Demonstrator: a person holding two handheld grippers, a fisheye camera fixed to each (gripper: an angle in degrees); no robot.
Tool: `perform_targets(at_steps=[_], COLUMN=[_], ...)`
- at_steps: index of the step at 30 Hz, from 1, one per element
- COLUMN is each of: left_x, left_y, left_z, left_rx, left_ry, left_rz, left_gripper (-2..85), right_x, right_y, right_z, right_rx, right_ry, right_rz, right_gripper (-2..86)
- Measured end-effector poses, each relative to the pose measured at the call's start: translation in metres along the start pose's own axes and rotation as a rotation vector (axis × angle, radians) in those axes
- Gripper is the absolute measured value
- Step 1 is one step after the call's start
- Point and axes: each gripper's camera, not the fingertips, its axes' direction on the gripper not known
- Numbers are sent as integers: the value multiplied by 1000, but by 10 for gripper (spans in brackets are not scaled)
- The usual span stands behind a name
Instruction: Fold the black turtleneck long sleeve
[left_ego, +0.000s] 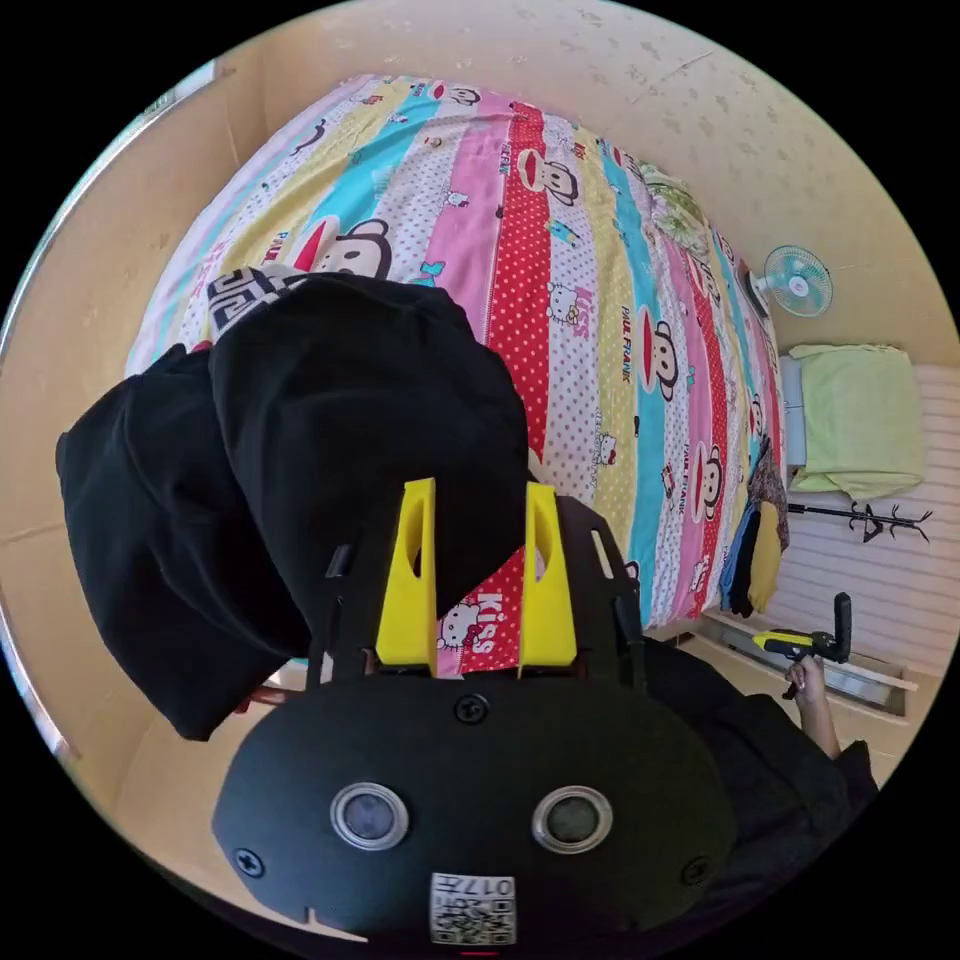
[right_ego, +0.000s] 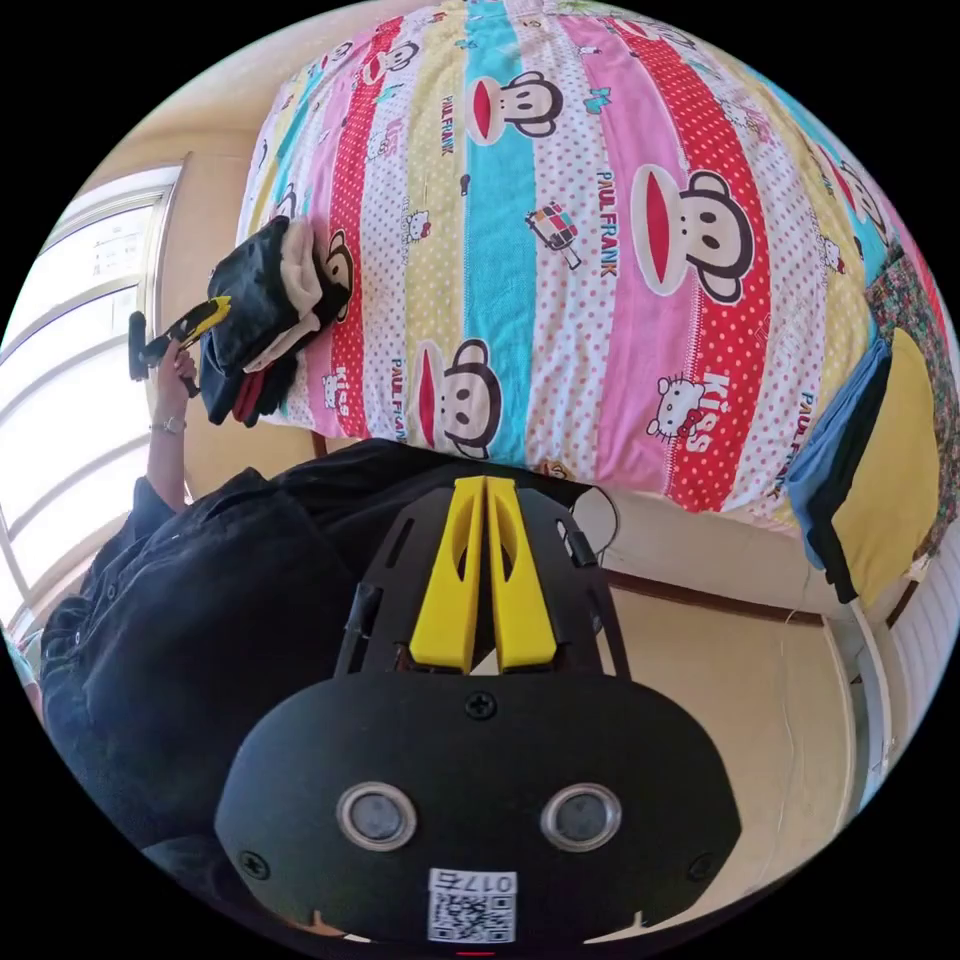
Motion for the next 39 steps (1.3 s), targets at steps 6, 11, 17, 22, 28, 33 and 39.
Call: perform_targets(at_steps=[6,11,17,22,28,33,39], left_x=[-34,-59,-89,-63,42,164,250], left_y=[35,151,278,328,318,362,405], left_z=[41,-68,-230,-292,-282,-256,-202], left_rx=[-37,308,771,1080,853,423,85], left_ry=[93,590,1045,1698,2394,2469,2455], left_rz=[-3,392,901,1457,1565,1642,1530], left_gripper=[35,-5,-9,-9,-9,-9,-9], right_x=[-38,-62,-88,-135,-231,-292,-337], right_y=[82,155,202,201,211,228,237], right_z=[53,92,112,102,106,135,182], right_rx=[87,237,480,678,780,858,1054], right_ry=[8,-60,-222,-374,-467,-464,-529], right_rz=[118,159,9,-369,-834,-1013,-1127], right_gripper=[5,5,5,10,44,117,166])
